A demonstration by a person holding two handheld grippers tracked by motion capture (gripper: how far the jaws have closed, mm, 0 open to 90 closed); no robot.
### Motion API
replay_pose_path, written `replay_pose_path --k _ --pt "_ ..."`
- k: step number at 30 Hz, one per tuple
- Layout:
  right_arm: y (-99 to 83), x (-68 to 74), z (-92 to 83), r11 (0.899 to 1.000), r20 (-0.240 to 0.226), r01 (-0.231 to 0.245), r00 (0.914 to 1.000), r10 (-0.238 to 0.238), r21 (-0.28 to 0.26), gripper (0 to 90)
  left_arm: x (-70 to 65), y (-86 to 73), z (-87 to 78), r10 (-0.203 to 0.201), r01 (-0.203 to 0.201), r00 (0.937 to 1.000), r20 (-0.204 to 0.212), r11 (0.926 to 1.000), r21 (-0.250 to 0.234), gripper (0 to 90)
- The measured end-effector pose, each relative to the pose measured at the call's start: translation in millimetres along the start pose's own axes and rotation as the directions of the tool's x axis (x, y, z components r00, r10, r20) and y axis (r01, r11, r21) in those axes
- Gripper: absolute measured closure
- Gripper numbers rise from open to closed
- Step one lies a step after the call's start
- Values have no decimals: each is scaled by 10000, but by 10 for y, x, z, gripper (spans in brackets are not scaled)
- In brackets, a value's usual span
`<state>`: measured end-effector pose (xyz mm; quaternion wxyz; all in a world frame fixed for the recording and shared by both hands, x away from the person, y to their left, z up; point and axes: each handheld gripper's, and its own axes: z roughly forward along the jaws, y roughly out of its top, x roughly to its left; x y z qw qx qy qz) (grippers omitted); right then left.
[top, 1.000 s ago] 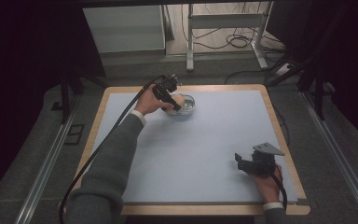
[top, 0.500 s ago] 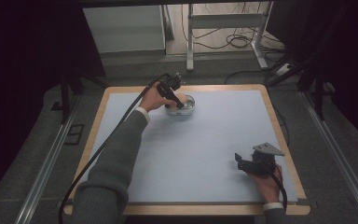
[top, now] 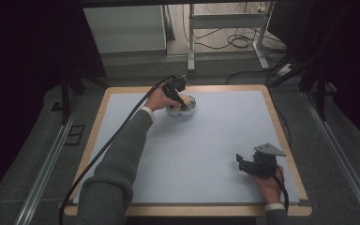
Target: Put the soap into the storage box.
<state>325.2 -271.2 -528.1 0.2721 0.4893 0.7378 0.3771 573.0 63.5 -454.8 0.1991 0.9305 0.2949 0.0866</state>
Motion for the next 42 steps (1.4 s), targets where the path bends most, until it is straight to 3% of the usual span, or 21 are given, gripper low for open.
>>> replay_pose_path --k 2,5,13,16,19,28,36,42 --pt "-1 0 -1 10000 10 8 10000 -8 -9 127 -12 -6 30 30 -30 10000 1 9999 102 319" --pt "-1 0 -1 10000 16 4 10000 -4 -7 127 -21 -13 -14 -100 101 9999 51 9998 -178 297" --pt "-1 4 -1 10000 20 12 10000 -12 -15 127 -84 -162 -291 -334 322 9993 -143 9968 -728 261" --pt "0 6 -1 10000 25 32 10000 -32 -2 127 -176 -327 -493 -557 540 9984 -92 9902 -1286 248" --pt "0 2 0 10000 9 27 10000 -27 -2 127 -225 -402 -564 -613 574 9978 -245 9887 -1384 234" --pt "0 0 0 10000 19 -3 10000 3 -3 127 -455 -819 -853 -854 764 9958 -333 9743 -2119 218" --pt "1 -2 1 10000 22 -36 10000 36 6 127 -620 -1143 -970 -1027 901 9942 -327 9585 -2705 210" --pt "0 -3 1 10000 26 -63 10000 63 0 127 -739 -1392 -960 -1138 989 9930 -323 9486 -3007 209"
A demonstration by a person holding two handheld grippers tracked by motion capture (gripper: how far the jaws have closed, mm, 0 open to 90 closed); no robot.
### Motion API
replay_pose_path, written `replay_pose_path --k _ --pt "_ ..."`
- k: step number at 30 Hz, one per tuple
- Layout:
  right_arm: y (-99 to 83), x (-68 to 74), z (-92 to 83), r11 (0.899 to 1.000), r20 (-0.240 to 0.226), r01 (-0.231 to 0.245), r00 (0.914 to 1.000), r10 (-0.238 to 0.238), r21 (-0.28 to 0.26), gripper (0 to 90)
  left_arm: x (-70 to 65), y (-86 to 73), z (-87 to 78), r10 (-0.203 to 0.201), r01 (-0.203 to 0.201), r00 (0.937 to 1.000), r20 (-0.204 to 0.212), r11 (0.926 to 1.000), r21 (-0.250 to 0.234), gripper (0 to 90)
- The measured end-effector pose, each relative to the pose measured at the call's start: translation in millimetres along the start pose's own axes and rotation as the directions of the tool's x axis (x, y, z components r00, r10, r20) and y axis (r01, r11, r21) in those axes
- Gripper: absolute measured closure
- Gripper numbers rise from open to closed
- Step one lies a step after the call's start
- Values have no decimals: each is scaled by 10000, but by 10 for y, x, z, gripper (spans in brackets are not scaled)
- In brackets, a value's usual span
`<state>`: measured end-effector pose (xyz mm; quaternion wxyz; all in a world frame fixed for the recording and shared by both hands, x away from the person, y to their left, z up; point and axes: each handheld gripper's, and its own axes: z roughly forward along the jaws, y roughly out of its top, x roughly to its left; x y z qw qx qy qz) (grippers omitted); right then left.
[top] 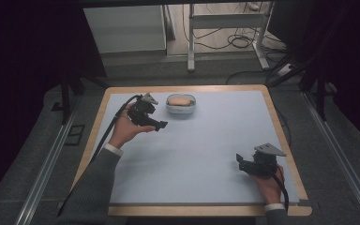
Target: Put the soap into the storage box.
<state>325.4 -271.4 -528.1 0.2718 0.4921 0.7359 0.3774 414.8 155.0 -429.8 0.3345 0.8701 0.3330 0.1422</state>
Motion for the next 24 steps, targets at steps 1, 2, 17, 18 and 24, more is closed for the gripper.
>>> replay_pose_path --k 1,2,17,18,24 --pt "0 -1 0 10000 0 5 10000 -5 -5 127 -20 -69 -19 -73 73 10000 17 9999 -146 209" --pt "0 -2 0 10000 0 4 10000 -4 -8 127 -34 -125 -33 -122 123 9999 61 9996 -255 211" --pt "0 -7 1 10000 23 -35 10000 35 -6 127 -268 -1143 -20 -1219 1215 9924 -167 9923 -221 213" --pt "0 -7 1 10000 22 -39 10000 39 -3 127 -282 -1195 -9 -1240 1236 9920 -251 9922 -155 213" --pt "-3 -10 -3 10000 -2 -25 10000 25 -68 127 -273 -1389 0 -1492 1495 9875 -507 9888 30 211"
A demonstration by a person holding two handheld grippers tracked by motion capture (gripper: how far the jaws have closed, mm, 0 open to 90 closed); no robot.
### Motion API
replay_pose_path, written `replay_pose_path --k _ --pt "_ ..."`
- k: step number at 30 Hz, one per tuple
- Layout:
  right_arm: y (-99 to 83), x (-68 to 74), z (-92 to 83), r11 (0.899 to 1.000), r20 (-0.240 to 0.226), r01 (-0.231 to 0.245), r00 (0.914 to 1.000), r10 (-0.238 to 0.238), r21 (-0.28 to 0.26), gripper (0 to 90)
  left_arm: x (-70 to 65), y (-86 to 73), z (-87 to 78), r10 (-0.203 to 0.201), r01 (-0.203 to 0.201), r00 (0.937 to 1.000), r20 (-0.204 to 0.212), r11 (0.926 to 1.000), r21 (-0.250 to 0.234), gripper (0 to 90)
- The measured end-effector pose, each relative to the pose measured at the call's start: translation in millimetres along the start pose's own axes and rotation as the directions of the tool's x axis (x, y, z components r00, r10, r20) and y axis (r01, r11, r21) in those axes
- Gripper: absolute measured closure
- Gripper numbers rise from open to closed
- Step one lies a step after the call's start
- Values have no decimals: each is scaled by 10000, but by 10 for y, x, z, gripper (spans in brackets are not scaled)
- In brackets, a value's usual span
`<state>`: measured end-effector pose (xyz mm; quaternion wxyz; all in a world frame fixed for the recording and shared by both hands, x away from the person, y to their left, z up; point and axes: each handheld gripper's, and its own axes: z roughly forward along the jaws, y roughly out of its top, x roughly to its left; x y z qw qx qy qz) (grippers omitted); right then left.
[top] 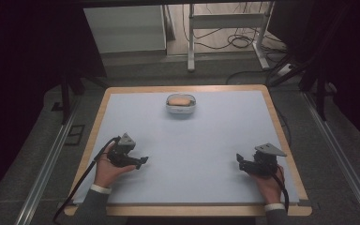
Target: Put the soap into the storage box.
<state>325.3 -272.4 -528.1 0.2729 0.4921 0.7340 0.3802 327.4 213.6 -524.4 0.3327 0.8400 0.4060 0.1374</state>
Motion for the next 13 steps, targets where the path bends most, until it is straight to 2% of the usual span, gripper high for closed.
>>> replay_pose_path --k 7,13 --pt "-6 -3 -14 9999 -42 -59 10000 58 -157 127 43 -29 -39 -106 106 9999 0 9999 -120 212" --pt "-1 -11 -4 10000 -171 -72 9998 72 -42 118 65 -43 -70 -205 204 9998 -56 9996 -209 209"
